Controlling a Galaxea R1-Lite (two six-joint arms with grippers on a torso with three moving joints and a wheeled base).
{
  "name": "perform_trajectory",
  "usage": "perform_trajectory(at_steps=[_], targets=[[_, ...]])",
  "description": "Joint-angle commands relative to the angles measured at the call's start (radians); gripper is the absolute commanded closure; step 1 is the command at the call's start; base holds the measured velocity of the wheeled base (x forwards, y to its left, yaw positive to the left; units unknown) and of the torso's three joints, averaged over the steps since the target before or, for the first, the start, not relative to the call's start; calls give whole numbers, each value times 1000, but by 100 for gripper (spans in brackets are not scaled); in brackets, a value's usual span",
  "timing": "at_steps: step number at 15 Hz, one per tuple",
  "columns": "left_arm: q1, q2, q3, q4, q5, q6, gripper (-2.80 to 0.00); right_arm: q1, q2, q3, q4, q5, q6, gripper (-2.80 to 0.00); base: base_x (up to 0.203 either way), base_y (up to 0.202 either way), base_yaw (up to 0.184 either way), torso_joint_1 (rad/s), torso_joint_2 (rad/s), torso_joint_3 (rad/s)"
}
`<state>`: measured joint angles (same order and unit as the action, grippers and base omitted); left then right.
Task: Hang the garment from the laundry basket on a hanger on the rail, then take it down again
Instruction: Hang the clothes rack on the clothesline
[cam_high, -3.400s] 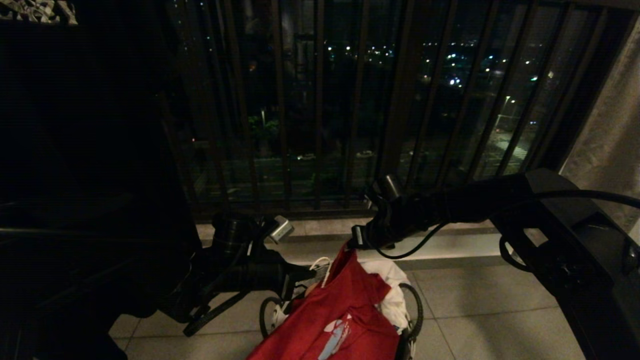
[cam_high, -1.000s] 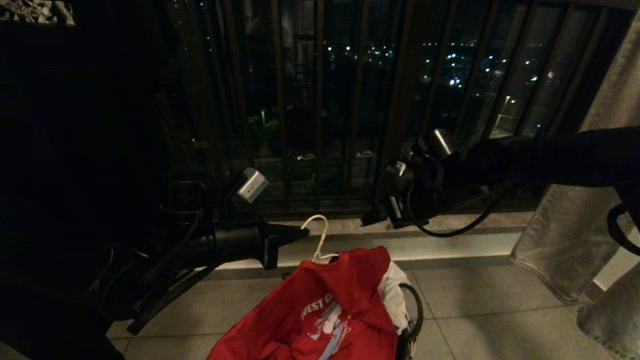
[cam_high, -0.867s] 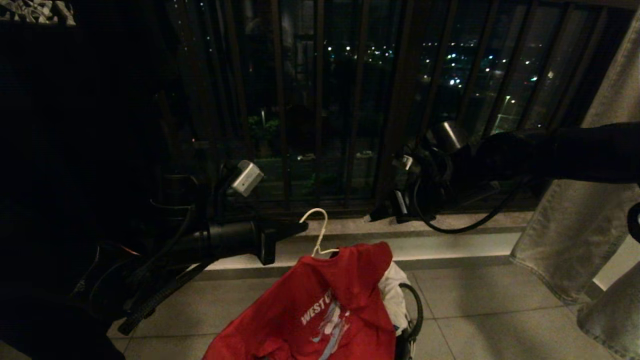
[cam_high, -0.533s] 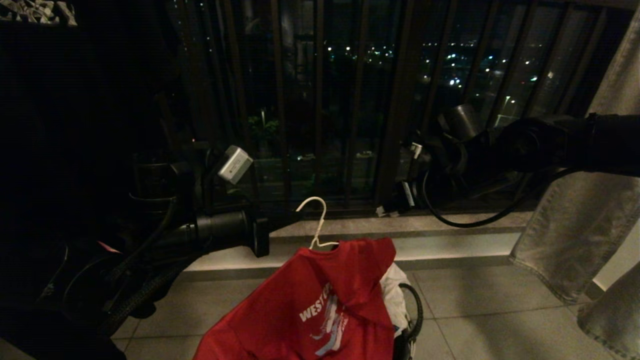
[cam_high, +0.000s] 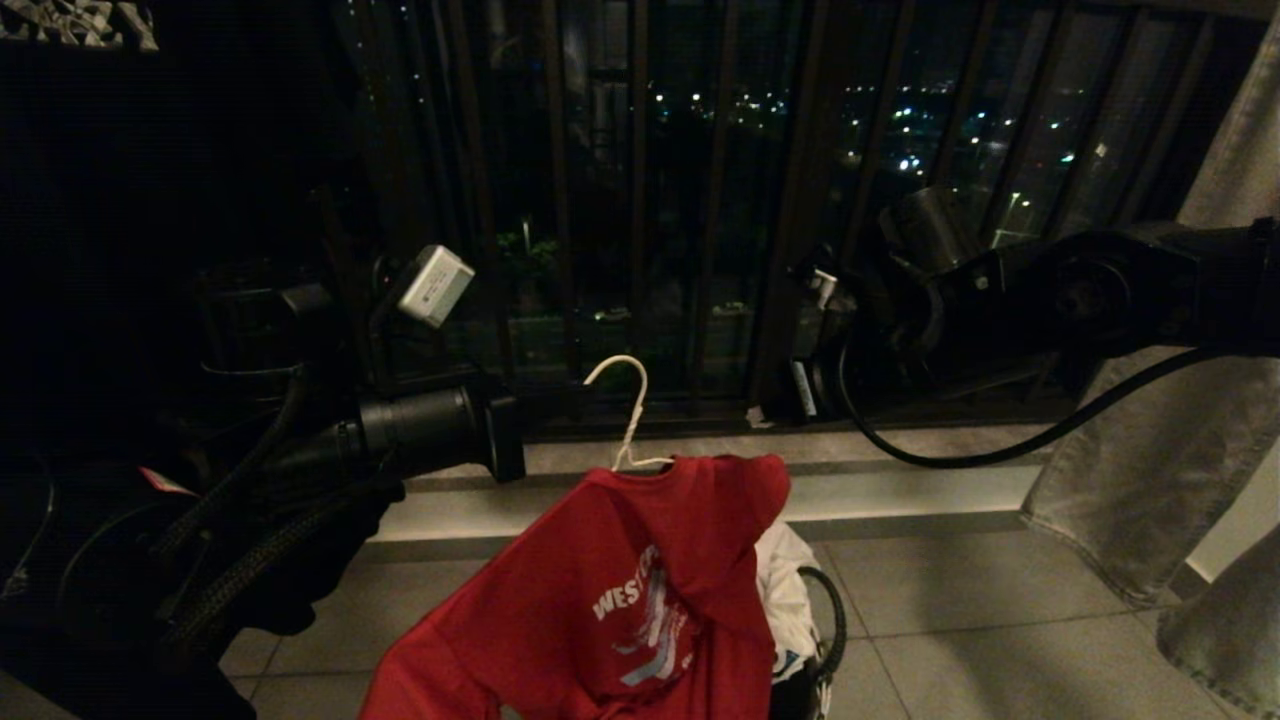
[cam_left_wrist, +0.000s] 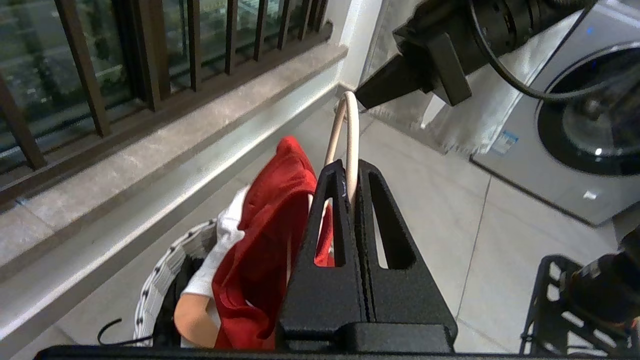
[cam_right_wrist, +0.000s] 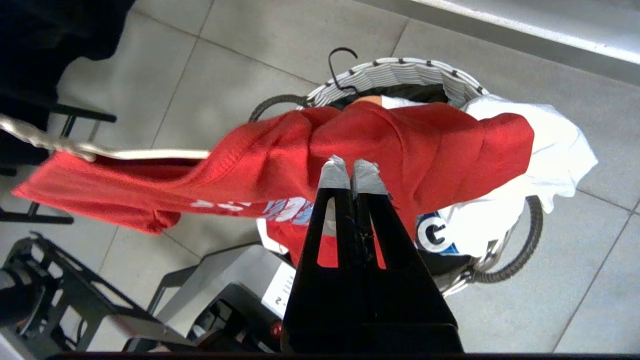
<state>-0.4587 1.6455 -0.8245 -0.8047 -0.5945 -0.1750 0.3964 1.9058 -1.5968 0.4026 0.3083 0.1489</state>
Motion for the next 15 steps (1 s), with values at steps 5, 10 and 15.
perform_trajectory(at_steps=[5,10,15], targets=[[-1,-70,-2,4,-5,-59,0,6,-80,38,5,6,-93,-280,0,0,0,0,0,0],[-1,-121,-7,17,-10,-95,0,4,-58,8,10,10,-354,-280,0,0,0,0,0,0],[-1,-182,-25,105,-19,-121,0,-54,-36,52,38,139,-747,-280,0,0,0,0,0,0]])
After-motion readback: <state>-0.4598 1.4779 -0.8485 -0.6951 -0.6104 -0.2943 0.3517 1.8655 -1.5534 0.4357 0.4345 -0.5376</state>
